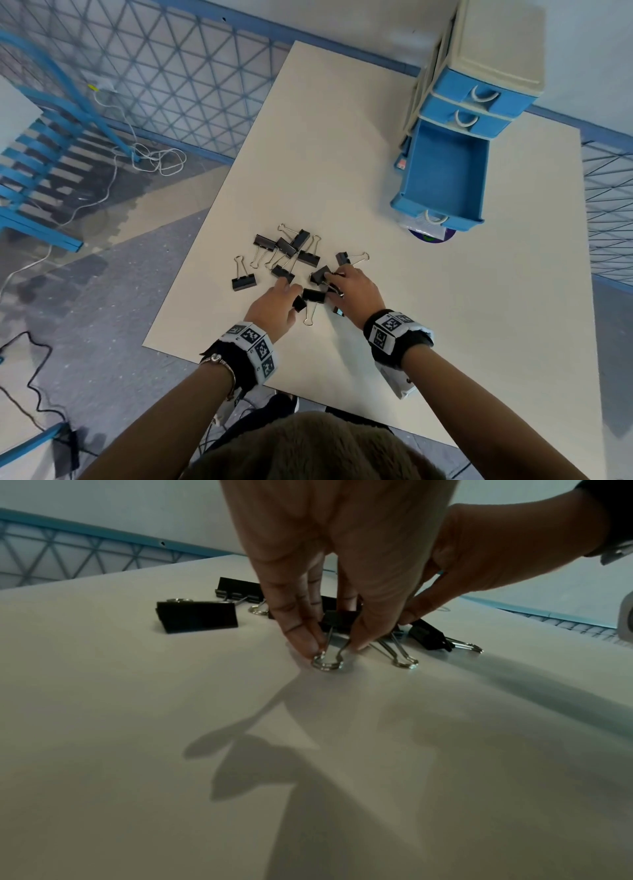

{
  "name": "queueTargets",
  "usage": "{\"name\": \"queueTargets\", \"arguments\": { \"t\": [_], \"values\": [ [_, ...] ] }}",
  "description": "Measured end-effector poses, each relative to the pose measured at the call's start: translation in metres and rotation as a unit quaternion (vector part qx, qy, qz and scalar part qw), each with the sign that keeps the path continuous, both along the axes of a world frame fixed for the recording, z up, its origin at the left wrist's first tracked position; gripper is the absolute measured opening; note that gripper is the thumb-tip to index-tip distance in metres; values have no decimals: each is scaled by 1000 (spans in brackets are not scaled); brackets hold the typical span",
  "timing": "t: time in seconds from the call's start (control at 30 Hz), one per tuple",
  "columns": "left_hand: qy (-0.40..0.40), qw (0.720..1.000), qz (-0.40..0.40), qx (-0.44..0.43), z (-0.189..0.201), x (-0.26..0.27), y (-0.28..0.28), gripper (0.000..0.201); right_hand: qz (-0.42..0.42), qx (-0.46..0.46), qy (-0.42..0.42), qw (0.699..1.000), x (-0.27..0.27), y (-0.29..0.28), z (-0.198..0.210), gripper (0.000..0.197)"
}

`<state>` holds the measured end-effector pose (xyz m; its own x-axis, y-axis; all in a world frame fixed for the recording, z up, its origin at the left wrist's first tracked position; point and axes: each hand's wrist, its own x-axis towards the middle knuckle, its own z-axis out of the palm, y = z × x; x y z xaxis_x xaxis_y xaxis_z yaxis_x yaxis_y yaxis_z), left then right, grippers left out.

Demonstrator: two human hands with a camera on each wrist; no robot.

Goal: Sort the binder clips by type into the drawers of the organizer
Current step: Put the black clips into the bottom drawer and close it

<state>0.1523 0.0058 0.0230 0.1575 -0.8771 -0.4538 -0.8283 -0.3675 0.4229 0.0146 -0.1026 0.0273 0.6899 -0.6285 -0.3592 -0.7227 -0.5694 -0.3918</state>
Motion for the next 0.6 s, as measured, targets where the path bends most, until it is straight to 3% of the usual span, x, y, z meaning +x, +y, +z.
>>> {"name": "queueTargets", "arguments": {
  "t": [0.2,0.4,0.5,0.6],
  "values": [
    [17,999,33,-2,-2,-3,-1,36,-17,14,-91,996,-15,-9,11,35],
    [23,997,67,-17,-9,-10,-2,36,-102,-53,-234,965,-36,-54,59,30],
    [30,995,88,-29,-11,-15,-4,38,-158,-98,-248,951,-48,-97,77,30],
    [26,994,102,-23,-12,-20,-8,40,-218,-133,-204,945,-60,-142,80,32]
  ]
}}
